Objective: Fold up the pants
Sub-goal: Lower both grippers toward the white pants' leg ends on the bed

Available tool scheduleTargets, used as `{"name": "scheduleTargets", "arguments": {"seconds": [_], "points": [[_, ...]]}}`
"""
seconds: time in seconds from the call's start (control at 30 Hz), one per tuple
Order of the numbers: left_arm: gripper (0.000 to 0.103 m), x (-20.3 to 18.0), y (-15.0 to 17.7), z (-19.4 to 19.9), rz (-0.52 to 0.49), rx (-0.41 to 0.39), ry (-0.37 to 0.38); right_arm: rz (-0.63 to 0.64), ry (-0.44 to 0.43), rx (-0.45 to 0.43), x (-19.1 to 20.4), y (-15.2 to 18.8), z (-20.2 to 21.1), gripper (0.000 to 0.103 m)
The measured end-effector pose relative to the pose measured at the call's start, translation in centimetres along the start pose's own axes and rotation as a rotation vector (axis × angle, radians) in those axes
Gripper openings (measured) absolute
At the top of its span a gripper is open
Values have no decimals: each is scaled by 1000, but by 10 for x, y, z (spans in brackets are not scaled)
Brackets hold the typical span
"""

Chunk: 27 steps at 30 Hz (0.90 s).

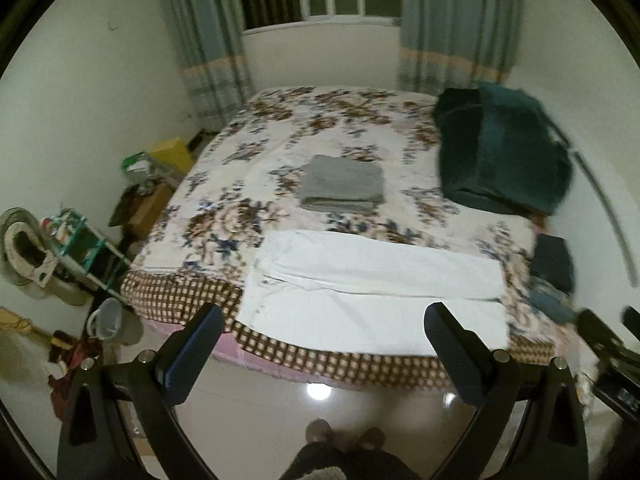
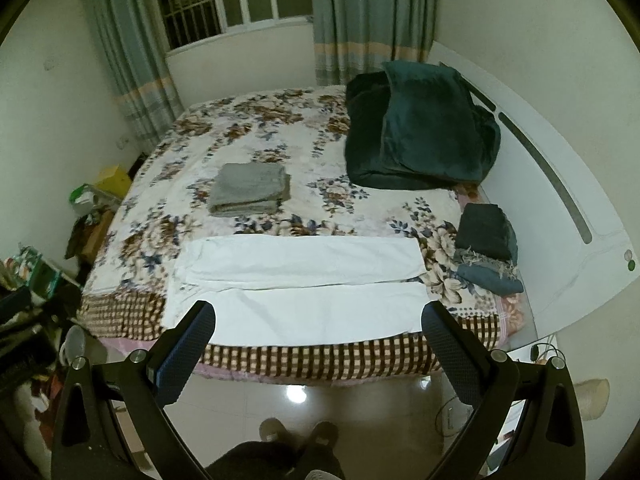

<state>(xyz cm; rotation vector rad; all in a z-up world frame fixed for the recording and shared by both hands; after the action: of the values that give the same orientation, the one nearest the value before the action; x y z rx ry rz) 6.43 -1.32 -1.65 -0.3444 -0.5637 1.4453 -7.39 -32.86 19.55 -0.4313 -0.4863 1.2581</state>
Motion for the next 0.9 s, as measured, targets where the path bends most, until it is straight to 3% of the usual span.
{"name": "scheduleTargets", "arguments": {"seconds": [0.2, 0.4, 0.6, 0.9], "points": [[103, -9, -32, -106, 12, 93, -65, -33, 64, 57, -11, -36, -114, 103], [103, -25, -67, -249, 27, 244, -70, -133, 129, 150, -32, -85, -262, 103], [103, -41, -97, -423, 48, 452, -60, -293, 203, 264, -65, -125, -436, 103], [103, -32, -98, -638, 219, 714, -81, -685, 271, 492, -155, -113, -694, 103]]}}
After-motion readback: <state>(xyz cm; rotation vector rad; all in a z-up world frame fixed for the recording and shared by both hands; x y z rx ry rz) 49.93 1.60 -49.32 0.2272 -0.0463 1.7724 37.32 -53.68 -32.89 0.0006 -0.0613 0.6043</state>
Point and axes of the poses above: each gripper's, at about its wrist camera, not at the fingertips, and z roughly against the way its jaws point, x to its left, y to its underside, the point moved 1 cm from there along -z, roughly the way its jaws point, and after that the axes turned 8 degrees about -z, right-handed, at the moved point
